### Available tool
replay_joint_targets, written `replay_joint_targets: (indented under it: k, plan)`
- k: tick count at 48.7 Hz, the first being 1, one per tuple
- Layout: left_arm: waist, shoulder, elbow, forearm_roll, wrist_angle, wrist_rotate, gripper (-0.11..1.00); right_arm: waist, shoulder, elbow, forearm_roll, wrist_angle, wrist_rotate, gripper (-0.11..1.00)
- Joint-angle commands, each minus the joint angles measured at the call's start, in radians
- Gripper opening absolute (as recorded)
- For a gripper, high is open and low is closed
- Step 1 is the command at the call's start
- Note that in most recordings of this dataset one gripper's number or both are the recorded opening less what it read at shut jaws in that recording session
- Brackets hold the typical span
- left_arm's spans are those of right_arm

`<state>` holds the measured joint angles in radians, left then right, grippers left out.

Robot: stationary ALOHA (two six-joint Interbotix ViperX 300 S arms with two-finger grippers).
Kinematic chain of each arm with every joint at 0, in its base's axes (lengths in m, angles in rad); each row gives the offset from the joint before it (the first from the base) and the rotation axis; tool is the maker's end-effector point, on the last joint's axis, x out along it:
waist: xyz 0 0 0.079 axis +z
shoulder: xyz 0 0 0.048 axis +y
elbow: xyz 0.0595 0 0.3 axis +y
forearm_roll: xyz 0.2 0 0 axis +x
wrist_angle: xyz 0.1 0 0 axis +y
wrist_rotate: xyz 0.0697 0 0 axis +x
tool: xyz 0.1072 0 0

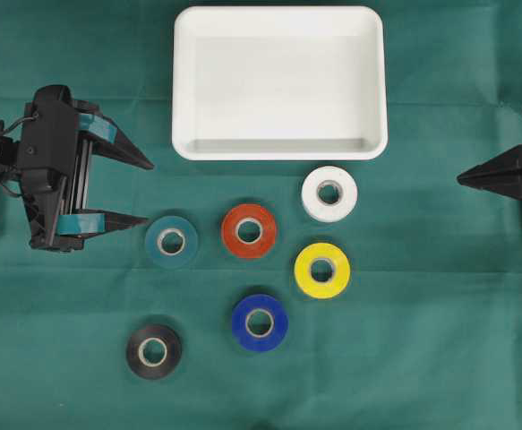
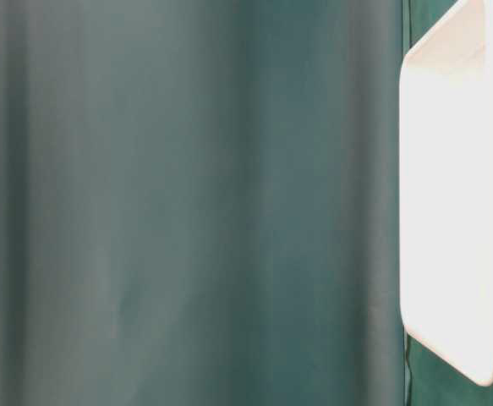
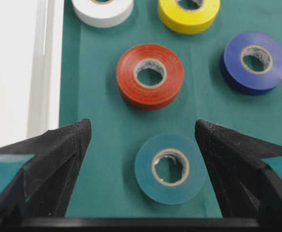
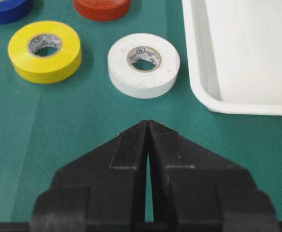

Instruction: Put the tape into the white case with the left arm.

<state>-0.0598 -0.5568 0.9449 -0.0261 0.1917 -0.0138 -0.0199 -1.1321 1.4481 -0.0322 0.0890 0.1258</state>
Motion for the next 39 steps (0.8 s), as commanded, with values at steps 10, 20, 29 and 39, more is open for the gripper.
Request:
replay_joint_targets:
  k: [10,20,29,39]
  plan:
    - [0.002,0.0,-0.035,-0.003,0.006,0.002,0.99,-0.002,0.012,-0.012,-0.015,-0.008,0.002,-0.09]
    - [-0.015,0.087,-0.077,-0.003,0.008,0.002,0.99,0.0,0.012,-0.014,-0.015,-0.008,0.002,-0.09]
    - [-0.043,0.209,-0.147,-0.003,0.008,0.005,0.99,-0.002,0.012,-0.014,-0.015,-0.008,0.002,-0.09]
    - [-0.083,0.333,-0.224,-0.002,0.008,0.003,0.99,-0.002,0.012,-0.012,-0.015,-0.008,0.002,-0.09]
